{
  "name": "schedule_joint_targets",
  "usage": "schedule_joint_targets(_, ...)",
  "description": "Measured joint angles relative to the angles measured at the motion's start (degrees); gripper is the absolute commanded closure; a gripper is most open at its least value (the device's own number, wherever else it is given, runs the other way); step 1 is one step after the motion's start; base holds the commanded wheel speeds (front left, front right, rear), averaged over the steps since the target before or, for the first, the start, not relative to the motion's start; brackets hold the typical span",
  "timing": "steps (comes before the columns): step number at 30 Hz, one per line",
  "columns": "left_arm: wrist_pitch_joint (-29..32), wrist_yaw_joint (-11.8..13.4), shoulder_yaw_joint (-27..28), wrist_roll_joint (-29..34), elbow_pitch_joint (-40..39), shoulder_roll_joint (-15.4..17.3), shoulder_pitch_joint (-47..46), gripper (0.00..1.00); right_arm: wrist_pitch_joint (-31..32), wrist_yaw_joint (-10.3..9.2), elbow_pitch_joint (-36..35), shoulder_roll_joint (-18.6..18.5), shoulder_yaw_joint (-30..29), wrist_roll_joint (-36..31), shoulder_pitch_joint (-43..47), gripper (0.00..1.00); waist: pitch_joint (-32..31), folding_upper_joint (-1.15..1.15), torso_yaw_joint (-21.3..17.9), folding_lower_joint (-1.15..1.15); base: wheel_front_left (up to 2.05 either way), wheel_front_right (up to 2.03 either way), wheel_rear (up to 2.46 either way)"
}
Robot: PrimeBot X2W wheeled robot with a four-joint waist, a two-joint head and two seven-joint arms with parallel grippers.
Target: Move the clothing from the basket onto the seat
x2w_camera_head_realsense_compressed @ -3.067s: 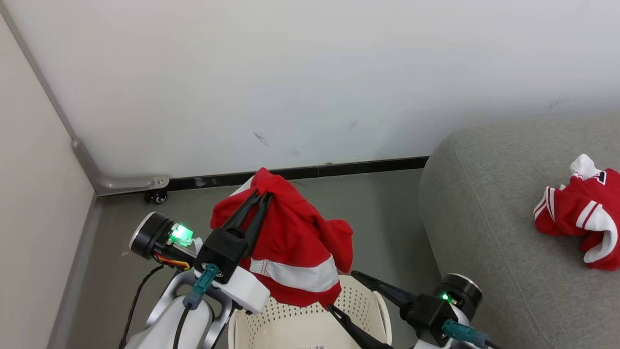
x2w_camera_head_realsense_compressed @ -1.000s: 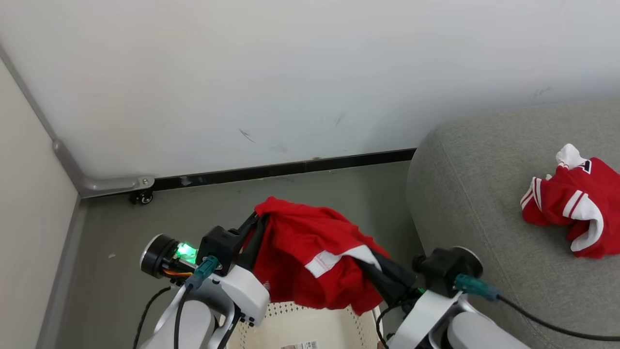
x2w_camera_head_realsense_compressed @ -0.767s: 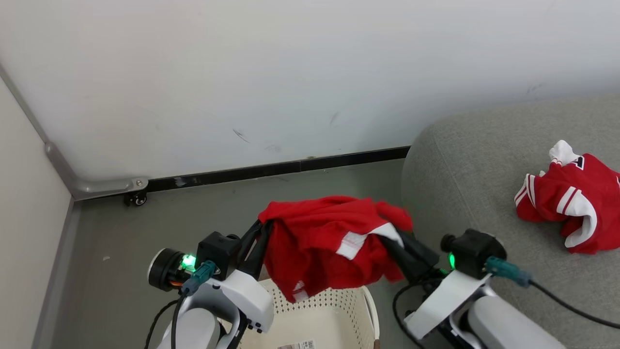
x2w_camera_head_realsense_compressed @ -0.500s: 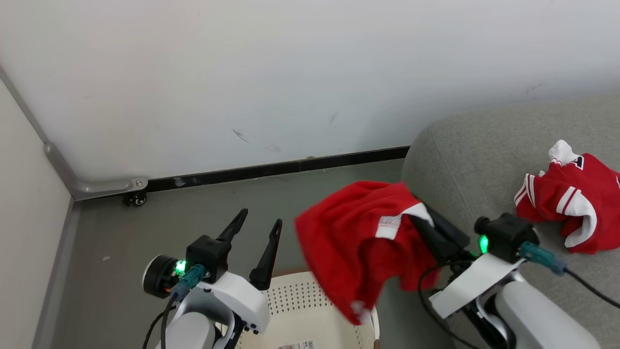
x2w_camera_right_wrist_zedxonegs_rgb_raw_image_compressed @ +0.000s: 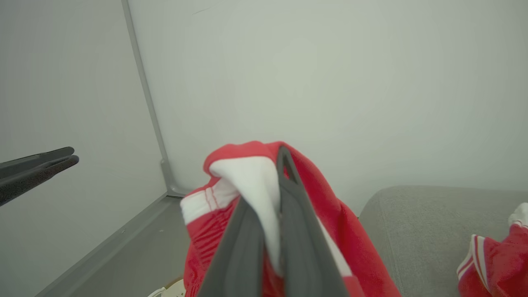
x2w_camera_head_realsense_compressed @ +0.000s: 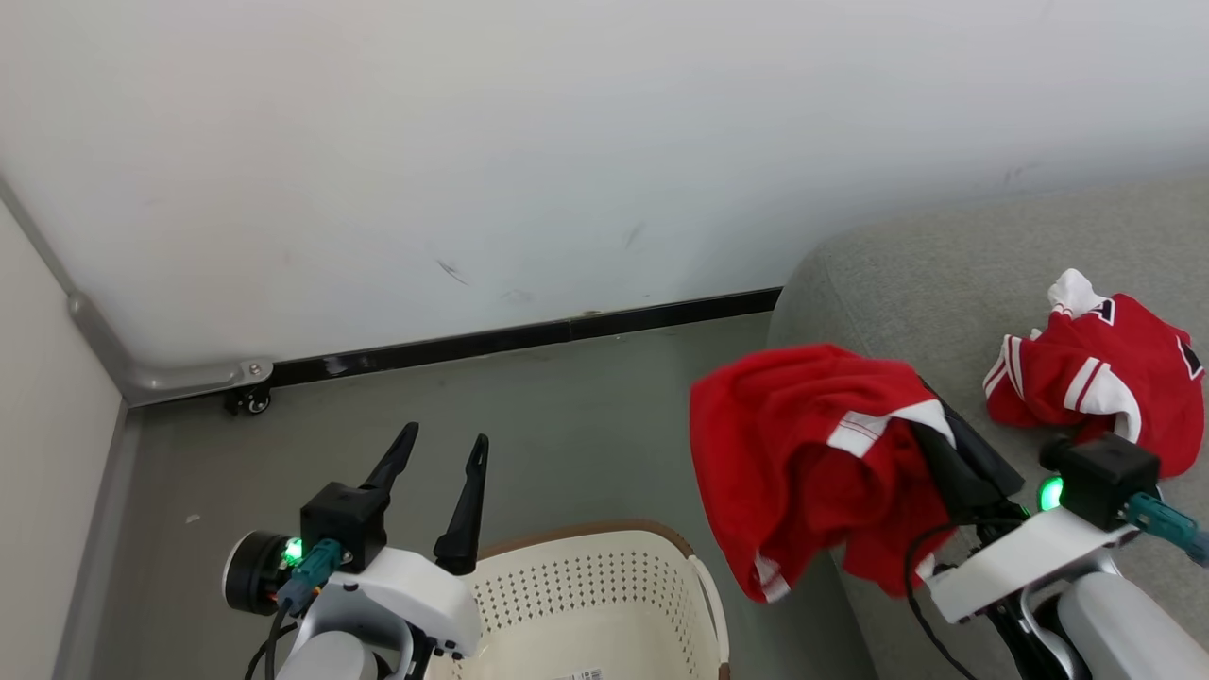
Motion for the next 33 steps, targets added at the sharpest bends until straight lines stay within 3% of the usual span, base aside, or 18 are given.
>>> schedule_joint_targets(17, -0.46, 0.91, 2.78, -0.88, -2.19, 0.22, 2.89, 0.0, 0.0, 0.0, -4.25, 0.78, -10.58, -1.36, 9.9, 1.0, -0.76, 0.0, -4.94, 0.0, 0.0, 0.0, 0.0)
schedule_joint_targets(33, -0.52, 1.83, 5.21, -0.8, -6.17, -0.31, 5.37, 0.0, 2.07, 0.0, -11.91, 2.27, -13.94, -3.83, 13.91, 1.0, -0.64, 0.0, -11.23, 0.0, 0.0, 0.0, 0.0)
